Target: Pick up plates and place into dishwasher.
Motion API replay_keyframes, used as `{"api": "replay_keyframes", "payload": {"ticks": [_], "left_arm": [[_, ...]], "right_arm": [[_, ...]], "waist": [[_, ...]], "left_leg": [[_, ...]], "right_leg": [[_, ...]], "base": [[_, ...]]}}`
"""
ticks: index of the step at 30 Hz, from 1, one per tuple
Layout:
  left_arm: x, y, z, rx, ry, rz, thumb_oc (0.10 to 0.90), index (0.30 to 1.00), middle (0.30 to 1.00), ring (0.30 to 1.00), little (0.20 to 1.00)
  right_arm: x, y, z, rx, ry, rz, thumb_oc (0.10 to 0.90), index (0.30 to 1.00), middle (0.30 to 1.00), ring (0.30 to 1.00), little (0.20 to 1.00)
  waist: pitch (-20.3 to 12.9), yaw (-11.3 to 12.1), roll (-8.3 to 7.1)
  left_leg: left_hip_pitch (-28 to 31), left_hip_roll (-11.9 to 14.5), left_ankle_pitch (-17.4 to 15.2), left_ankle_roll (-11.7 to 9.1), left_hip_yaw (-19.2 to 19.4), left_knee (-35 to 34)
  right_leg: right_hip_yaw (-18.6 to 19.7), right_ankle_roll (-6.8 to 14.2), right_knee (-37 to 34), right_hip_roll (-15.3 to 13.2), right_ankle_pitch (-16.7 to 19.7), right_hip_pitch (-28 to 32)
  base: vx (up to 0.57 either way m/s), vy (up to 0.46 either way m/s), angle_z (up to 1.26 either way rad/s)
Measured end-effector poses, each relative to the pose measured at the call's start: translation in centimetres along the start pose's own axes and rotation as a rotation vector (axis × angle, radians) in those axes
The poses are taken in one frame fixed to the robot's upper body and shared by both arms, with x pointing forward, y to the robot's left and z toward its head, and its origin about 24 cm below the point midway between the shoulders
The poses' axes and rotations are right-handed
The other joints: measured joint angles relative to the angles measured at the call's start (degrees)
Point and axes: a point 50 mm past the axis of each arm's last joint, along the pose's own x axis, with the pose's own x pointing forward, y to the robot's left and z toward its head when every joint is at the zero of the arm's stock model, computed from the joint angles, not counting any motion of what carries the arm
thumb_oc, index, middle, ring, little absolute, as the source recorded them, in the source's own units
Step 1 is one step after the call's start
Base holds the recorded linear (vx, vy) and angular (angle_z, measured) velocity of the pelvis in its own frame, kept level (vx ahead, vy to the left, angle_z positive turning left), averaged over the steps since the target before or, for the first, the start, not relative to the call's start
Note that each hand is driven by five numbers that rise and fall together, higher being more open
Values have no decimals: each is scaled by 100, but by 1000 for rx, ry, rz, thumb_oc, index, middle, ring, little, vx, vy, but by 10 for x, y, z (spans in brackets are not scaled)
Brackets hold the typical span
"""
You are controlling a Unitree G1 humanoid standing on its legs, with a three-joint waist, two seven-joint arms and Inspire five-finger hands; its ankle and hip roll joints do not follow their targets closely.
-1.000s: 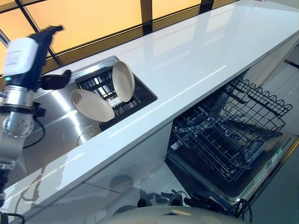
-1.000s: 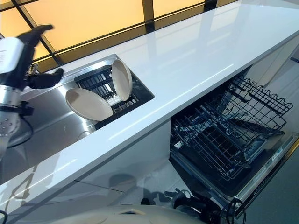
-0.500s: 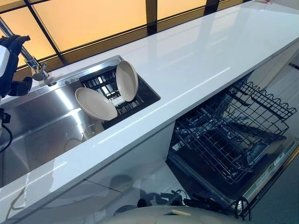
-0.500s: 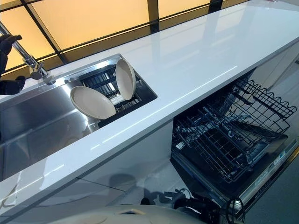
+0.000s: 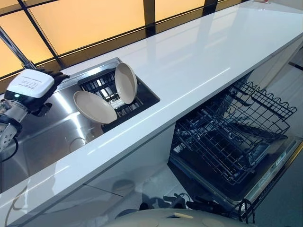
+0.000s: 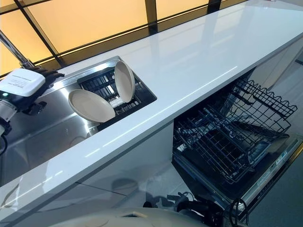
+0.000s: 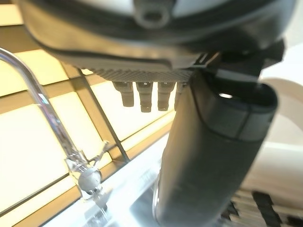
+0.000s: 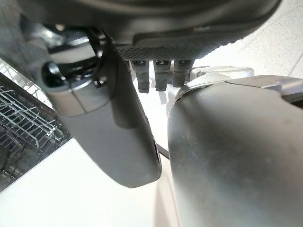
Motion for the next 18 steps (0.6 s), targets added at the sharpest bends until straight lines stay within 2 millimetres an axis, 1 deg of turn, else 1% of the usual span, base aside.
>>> {"api": "replay_keyframes", "payload": {"ticks": [5,10,13,15,18], "left_arm": [[8,4,10,14,-46,-38,800,900,900,900,900],[13,8,32,98,-158,-104,800,900,900,900,900],[14,4,40,119,-204,-156,800,900,900,900,900],[14,1,43,146,-223,-195,800,900,900,900,900],[18,0,48,158,-245,-229,800,900,900,900,900]], "right_arm": [[0,0,-1,4,0,-1,800,900,900,900,900],[0,0,0,4,1,-1,800,900,900,900,900],[0,0,0,5,1,-1,800,900,900,900,900],[0,0,0,5,0,-1,800,900,900,900,900],[0,-1,-1,6,-1,-3,800,900,900,900,900]], "waist": [[-7,-45,-9],[-15,-86,-10],[-18,-106,-5],[-19,-170,-4],[-20,-200,-5]], "left_leg": [[-1,3,1,0,-10,-2],[2,2,0,-1,35,2],[26,3,-7,-5,72,2],[31,4,-7,-5,74,1],[46,8,-7,-5,74,-1]], "right_leg": [[-13,0,0,1,0,7],[26,0,0,4,2,-11],[77,-4,0,12,5,-11],[80,-7,0,13,8,-9],[79,-9,0,13,10,8]], "base": [[0,0,0],[2,-5,-4],[23,-12,-8],[15,-9,-2],[0,0,0]]}}
